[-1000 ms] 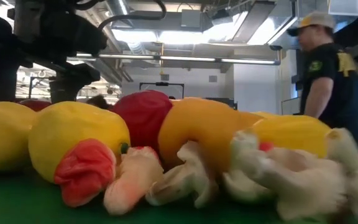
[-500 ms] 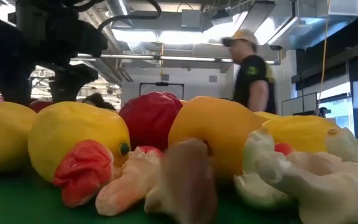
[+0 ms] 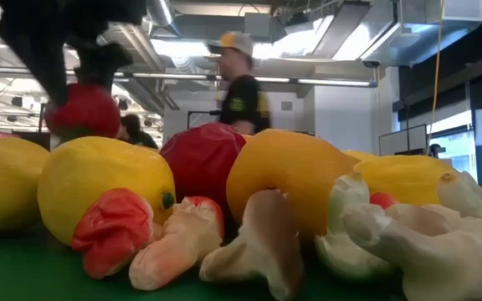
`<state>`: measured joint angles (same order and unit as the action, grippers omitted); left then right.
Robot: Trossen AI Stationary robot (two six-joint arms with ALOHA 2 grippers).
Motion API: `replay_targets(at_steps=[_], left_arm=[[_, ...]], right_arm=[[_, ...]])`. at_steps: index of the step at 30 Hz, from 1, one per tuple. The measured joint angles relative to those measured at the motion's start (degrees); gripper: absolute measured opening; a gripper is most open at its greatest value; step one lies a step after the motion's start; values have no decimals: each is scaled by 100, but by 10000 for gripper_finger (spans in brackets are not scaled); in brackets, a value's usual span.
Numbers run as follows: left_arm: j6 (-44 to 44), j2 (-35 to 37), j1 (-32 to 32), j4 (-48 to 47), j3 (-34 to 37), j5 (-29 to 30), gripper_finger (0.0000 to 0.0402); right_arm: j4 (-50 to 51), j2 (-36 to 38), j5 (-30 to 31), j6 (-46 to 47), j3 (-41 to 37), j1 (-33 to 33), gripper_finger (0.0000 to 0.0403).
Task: Sort produce into baskets
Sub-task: Put the red tomato into the red bin
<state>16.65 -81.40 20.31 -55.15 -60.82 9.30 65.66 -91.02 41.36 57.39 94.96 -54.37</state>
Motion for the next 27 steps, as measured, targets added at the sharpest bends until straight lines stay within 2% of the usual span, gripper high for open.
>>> replay_targets(at_steps=[5, 11, 19, 23, 27], left_arm=[[665, 224, 302, -1015, -495, 0, 301], [1973, 525, 1035, -1343, -513, -29, 301], [4095, 546, 1987, -1832, -513, -38, 301], [4554, 536, 2273, -1959, -511, -44, 301], [4607, 454, 2416, -1950, -511, -233, 305]], right_arm=[[-1, 0, -1, 0, 0, 1, 221], [-1, 0, -2, 0, 0, 0, 221], [1, -2, -2, -2, 0, 0, 221], [1, -2, -2, -2, 0, 2, 221], [1, -2, -2, -2, 0, 0, 221]])
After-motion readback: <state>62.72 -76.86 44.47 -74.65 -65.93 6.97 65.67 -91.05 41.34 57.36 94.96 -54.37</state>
